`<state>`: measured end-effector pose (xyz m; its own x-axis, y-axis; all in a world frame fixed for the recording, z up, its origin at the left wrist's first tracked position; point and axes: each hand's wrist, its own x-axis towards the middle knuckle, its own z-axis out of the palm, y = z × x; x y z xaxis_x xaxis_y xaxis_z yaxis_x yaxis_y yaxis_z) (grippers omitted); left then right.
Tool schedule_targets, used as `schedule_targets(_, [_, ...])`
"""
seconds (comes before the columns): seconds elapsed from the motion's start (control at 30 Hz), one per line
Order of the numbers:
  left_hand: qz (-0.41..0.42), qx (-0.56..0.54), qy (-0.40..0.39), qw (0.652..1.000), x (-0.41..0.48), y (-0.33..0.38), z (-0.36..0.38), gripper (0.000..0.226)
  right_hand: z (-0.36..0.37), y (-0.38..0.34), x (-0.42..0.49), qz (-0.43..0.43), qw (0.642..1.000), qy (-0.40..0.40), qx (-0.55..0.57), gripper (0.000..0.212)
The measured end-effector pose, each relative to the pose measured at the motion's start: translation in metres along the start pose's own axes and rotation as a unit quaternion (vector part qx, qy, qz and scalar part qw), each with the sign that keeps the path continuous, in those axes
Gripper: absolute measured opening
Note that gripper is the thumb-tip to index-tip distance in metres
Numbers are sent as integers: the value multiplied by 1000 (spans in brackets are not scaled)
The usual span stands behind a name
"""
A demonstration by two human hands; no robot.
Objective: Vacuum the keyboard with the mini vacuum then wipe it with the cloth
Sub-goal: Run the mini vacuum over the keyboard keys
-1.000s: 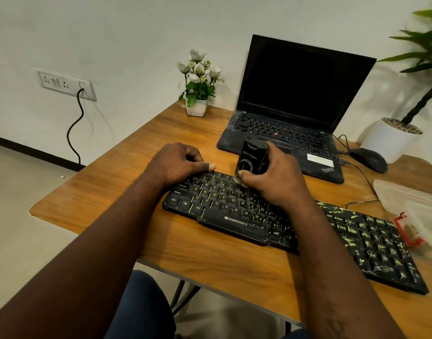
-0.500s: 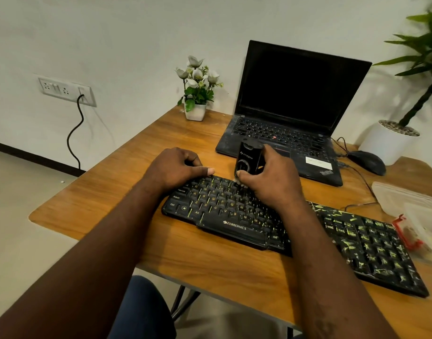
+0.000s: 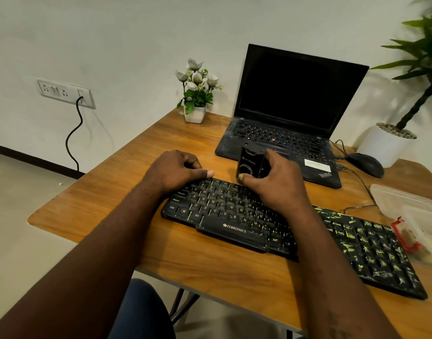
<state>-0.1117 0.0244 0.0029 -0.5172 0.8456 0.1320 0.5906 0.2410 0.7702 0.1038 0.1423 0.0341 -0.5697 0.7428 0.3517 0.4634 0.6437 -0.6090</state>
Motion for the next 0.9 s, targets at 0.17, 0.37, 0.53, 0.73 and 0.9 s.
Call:
schedule_targets(0.17, [4,-4,-1,1000,1,-1,0,38,-1,-2,-3,0,996,-71,58,55])
schedule_targets(0.37, [3,-1,-3,1000,1,-1,0,40,-5,6,3,26,999,13,-26,63])
schedule_targets(0.53, [2,-7,-3,1000,0,0,0,40,-7,1,-2,15,994,-86,72,59])
schedule_targets(0.73, [-5,-14,-5,1000,0,0,1,42,-4,5,3,28,1000,5,-12,61])
schedule_targets(0.9, [-4,-10,-7,1000,0,1,1,40,-11,3,-3,20,993,-84,83,58])
